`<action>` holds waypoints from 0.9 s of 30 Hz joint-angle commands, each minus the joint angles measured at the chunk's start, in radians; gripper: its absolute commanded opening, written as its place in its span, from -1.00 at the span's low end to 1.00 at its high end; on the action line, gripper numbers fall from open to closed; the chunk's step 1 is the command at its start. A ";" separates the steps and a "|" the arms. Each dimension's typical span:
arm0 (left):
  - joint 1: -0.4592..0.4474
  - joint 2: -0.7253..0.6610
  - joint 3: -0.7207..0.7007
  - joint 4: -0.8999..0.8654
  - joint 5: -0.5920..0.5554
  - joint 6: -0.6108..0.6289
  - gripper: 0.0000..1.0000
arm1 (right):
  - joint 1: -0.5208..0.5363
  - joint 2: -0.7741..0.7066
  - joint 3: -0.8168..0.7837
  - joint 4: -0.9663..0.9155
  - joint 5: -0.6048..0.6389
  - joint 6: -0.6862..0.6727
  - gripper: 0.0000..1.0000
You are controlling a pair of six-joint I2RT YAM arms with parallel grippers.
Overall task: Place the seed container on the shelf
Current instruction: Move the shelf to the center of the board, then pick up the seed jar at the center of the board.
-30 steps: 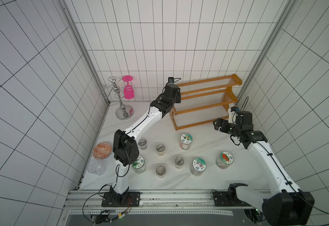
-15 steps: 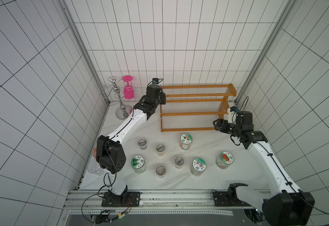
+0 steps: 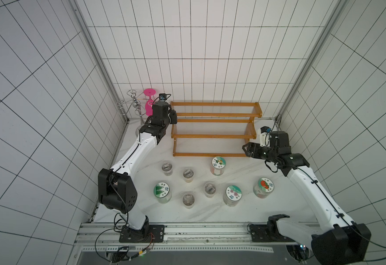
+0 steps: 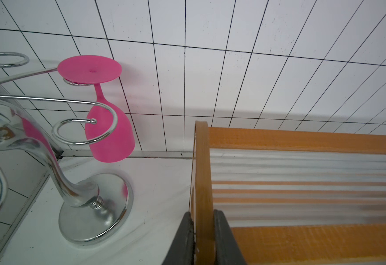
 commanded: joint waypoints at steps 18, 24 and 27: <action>0.048 -0.238 -0.036 -0.065 0.014 -0.048 0.98 | 0.380 0.008 0.085 -0.133 0.185 0.112 0.61; 0.048 -0.426 -0.167 -0.118 0.076 -0.091 0.98 | 0.571 0.015 0.065 -0.141 0.281 0.178 0.62; 0.047 -0.508 -0.229 -0.175 0.168 -0.108 0.98 | 0.669 0.058 0.064 -0.138 0.332 0.215 0.64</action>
